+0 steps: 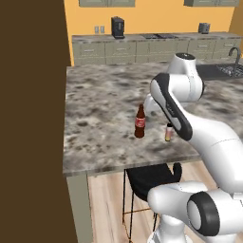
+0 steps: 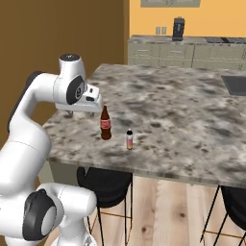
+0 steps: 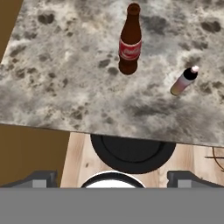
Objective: Place the large bottle from the dining counter next to the other large bottle outside the sink, and place the small bottle from the dining counter next to the other small bottle inside the sink.
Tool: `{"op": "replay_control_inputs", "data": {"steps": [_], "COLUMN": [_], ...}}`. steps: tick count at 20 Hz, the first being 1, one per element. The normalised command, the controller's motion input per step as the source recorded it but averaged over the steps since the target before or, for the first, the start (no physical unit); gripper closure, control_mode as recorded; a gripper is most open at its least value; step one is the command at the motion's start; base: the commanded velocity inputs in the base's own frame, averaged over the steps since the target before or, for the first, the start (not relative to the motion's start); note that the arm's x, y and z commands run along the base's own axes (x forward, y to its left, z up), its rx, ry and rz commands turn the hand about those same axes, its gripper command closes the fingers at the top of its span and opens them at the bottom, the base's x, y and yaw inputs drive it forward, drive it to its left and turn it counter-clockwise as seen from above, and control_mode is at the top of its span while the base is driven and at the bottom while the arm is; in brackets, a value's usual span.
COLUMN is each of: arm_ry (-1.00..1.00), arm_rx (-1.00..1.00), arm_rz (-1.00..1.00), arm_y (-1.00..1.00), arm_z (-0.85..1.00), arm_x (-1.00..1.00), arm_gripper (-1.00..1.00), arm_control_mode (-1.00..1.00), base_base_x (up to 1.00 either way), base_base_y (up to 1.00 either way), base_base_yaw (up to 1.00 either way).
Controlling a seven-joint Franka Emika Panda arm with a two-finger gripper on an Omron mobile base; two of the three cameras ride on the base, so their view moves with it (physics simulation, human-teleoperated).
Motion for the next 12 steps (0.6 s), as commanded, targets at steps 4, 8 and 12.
{"op": "replay_control_inputs", "data": {"steps": [4,8,12], "arm_ry": [-0.08,-0.14,-0.14], "arm_rx": [0.00,0.00,0.00], "arm_rz": [0.00,0.00,-0.01], "arm_y": [0.00,0.00,0.00], "arm_z": [-0.15,-0.11,-0.19], "arm_x": [0.03,0.07,0.19], "arm_gripper": [-1.00,-1.00,-1.00], "arm_control_mode": [-1.00,-1.00,-1.00], "base_base_x": [0.00,0.00,0.00], "base_base_y": [0.00,0.00,0.00], "base_base_yaw": [0.00,0.00,0.00]}}
